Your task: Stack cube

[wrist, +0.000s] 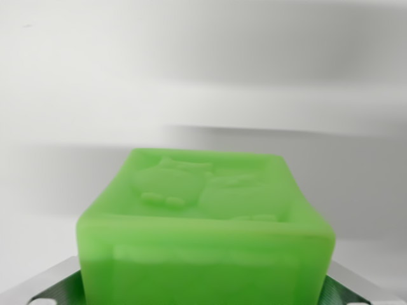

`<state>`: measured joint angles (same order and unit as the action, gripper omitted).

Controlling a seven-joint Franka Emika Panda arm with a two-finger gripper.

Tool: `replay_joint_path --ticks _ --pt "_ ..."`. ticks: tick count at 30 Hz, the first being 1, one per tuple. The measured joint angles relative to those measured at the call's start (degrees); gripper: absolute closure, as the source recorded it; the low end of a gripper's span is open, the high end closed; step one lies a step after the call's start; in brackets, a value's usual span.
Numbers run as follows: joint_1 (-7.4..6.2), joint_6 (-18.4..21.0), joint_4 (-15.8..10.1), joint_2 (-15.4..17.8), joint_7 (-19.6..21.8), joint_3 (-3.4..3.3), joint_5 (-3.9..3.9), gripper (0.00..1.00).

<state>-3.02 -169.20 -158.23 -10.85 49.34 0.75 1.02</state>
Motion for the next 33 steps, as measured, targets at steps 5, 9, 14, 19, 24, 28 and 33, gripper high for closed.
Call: replay_joint_path --ticks 5,9,14,19,24,28,33 --pt "0.01 2.2 -0.5 2.7 -0.1 0.11 -0.24 1.0" --pt "0.01 4.5 -0.8 5.4 -0.3 0.12 -0.44 1.0" --pt "0.01 7.3 -1.0 8.5 -0.4 0.13 -0.58 1.0" --pt "-0.37 8.5 -1.0 9.7 -0.4 0.48 -0.62 1.0" --pt "-1.09 8.8 -0.8 9.6 -0.4 1.16 -0.63 1.0" --pt "-1.62 9.2 -0.5 9.7 -0.4 1.53 -0.63 1.0" --pt "-2.27 9.7 -0.1 9.8 -0.4 2.06 -0.63 1.0"
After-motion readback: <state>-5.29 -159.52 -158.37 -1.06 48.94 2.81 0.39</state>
